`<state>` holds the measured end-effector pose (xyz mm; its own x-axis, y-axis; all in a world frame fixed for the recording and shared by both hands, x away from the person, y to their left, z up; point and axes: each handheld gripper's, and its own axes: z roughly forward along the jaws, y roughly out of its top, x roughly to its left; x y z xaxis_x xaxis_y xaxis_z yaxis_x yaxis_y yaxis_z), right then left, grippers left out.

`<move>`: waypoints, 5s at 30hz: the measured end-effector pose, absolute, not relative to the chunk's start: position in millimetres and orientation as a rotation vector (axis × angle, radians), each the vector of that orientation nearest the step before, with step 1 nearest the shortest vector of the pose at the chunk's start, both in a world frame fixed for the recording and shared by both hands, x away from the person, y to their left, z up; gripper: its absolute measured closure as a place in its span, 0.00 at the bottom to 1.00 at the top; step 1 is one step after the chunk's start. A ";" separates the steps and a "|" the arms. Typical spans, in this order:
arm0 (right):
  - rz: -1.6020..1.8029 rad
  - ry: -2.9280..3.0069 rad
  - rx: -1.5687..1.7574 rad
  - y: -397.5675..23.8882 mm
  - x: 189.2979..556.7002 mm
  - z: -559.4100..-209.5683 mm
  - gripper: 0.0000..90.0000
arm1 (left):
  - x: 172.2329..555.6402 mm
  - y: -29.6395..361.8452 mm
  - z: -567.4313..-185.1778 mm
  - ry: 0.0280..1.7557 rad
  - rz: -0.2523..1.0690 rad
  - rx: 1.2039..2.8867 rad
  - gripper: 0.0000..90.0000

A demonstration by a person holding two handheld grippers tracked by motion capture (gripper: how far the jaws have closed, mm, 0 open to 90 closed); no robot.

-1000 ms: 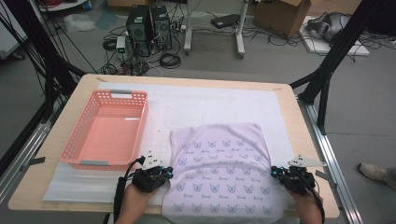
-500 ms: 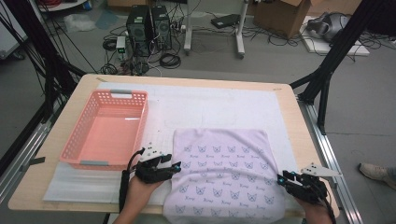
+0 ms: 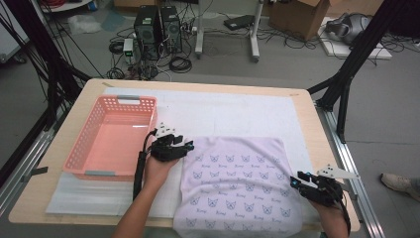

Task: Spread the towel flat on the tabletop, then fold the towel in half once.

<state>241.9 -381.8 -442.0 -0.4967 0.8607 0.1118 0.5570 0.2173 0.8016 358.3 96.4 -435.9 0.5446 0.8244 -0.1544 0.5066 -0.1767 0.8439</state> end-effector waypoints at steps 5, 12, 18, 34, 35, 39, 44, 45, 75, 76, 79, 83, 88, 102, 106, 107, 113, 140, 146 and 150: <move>1.170 2.158 1.319 -379.7 251.6 -443.9 0.61 | 373.7 92.2 -439.5 1.147 0.455 1.901 0.56; 1.171 2.160 1.312 -379.8 254.9 -443.0 0.61 | 380.1 89.4 -448.2 1.205 0.463 1.945 0.56; 1.170 2.159 1.323 -378.6 259.4 -443.7 0.61 | 379.6 87.6 -448.9 1.201 0.486 1.952 0.56; 1.022 2.166 1.390 -366.9 356.3 -443.2 0.54 | 389.1 88.6 -448.6 1.251 0.520 1.886 0.97; 0.999 2.176 1.389 -363.8 363.2 -443.9 0.54 | 389.8 88.5 -449.0 1.267 0.513 1.875 0.97; 0.958 2.186 1.374 -355.2 383.5 -444.2 0.70 | 391.8 87.7 -448.7 1.303 0.490 1.815 0.97; 0.918 2.174 1.340 -354.7 394.5 -439.9 0.97 | 388.8 84.5 -441.7 1.281 0.518 1.790 0.98; 0.924 2.145 1.352 -358.3 395.2 -439.6 0.97 | 389.2 83.8 -438.9 1.263 0.528 1.816 0.98; 0.998 2.079 1.440 -378.0 380.4 -434.1 0.63 | 418.9 64.2 -448.5 1.235 0.498 1.923 0.95; 0.981 2.097 1.430 -376.7 378.5 -435.3 0.63 | 418.8 66.2 -447.4 1.261 0.533 1.921 0.96; 0.929 2.182 1.411 -370.5 376.5 -441.7 0.67 | 421.1 79.3 -446.8 1.327 0.513 1.880 0.96; 0.965 2.194 1.356 -363.2 375.5 -443.7 0.97 | 419.6 79.3 -445.7 1.304 0.537 1.895 0.95; 0.959 2.098 1.424 -368.8 378.3 -446.0 0.98 | 413.3 86.2 -448.1 1.309 0.500 1.823 0.83; 1.179 2.040 1.344 -381.4 342.0 -417.4 0.48 | 369.4 96.1 -414.5 1.021 0.415 1.687 0.43; 1.192 2.090 1.275 -379.2 322.3 -415.8 0.40 | 349.8 100.3 -419.0 0.993 0.402 1.686 0.37; 1.192 2.094 1.267 -378.6 317.1 -415.9 0.37 | 345.4 101.7 -420.5 0.997 0.402 1.689 0.35; 1.204 2.097 1.239 -377.4 289.9 -421.7 0.27 | 318.5 108.0 -425.8 0.988 0.379 1.613 0.22; 1.228 2.051 1.220 -370.1 267.5 -432.5 0.21 | 294.5 125.4 -431.5 0.934 0.344 1.593 0.29; 1.210 2.058 1.230 -368.2 266.7 -434.0 0.21 | 298.9 121.7 -433.7 0.943 0.329 1.612 0.30; 1.204 2.050 1.252 -369.0 267.6 -434.9 0.21 | 301.2 119.5 -435.6 0.942 0.322 1.629 0.30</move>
